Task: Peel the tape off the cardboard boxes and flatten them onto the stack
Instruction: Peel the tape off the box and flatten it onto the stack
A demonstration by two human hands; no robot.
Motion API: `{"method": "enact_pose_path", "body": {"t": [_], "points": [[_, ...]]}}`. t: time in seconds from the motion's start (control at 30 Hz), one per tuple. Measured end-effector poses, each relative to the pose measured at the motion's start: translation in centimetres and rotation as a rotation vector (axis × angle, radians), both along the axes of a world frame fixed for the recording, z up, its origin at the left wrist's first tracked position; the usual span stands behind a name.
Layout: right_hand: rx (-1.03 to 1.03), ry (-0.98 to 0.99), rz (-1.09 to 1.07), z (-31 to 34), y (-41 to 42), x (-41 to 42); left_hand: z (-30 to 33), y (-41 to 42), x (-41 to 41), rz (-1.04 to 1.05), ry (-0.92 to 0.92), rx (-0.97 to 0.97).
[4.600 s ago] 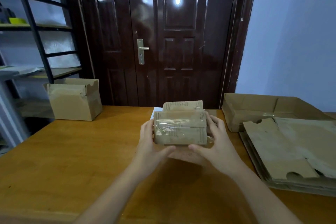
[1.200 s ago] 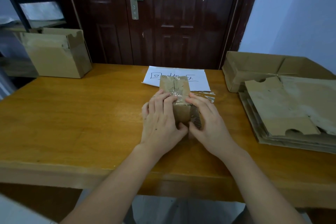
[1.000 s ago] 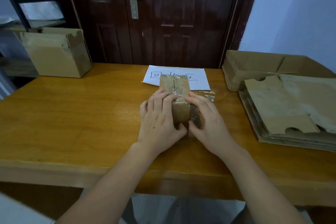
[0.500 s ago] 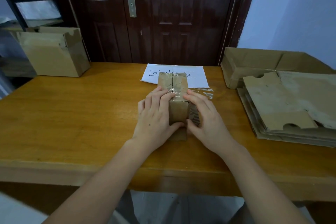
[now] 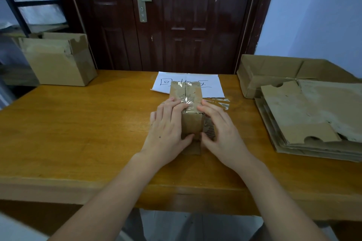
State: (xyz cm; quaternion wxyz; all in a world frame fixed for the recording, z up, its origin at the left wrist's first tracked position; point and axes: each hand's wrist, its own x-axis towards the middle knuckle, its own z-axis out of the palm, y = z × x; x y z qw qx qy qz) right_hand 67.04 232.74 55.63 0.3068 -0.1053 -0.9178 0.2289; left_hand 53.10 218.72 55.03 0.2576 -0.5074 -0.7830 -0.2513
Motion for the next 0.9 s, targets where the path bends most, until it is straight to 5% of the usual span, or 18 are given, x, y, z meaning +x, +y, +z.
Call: {"method": "enact_pose_path", "body": {"t": [0.9], "points": [[-0.042, 0.017, 0.002, -0.24, -0.21, -0.15, -0.20, 0.87, 0.55, 0.077, -0.025, 0.027]]}}
